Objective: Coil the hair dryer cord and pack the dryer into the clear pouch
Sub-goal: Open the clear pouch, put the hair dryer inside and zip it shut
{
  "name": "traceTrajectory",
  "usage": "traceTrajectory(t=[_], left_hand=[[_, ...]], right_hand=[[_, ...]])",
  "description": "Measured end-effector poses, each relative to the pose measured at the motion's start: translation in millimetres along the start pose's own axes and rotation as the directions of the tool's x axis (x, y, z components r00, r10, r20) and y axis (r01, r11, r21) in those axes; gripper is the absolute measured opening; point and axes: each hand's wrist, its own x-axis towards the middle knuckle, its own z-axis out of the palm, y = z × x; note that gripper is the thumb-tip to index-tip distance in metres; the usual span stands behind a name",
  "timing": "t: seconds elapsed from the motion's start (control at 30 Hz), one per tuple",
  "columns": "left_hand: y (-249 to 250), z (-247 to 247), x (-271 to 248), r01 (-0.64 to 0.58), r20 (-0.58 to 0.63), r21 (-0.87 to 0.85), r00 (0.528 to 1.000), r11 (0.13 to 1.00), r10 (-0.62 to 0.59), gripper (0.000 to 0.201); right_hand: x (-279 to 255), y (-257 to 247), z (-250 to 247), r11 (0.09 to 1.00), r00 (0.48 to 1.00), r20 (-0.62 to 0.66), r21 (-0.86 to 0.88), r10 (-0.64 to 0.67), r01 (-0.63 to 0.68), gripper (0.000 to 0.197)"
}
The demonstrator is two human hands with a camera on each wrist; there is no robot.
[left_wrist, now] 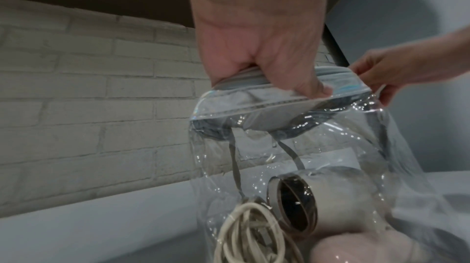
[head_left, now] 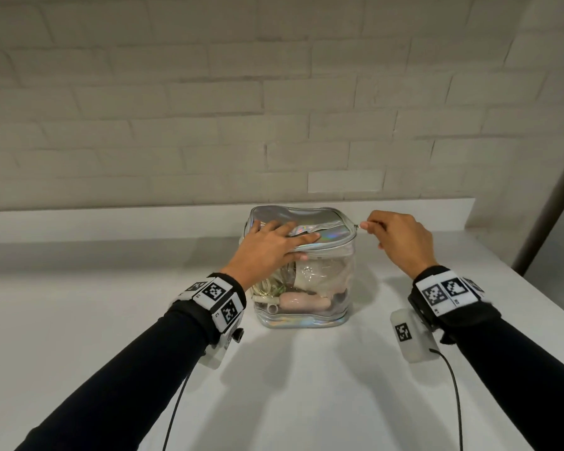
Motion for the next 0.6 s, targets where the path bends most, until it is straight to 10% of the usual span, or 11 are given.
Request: traceTrajectory(t=[0.6], left_hand=[[-2,-2,-1,-0.029,0.029,0.039,0.999,0.999,0.028,0.05]], right_hand=[[104,-11,47,0.98,0.974,0.224,-0.182,-0.04,0.082,0.037]])
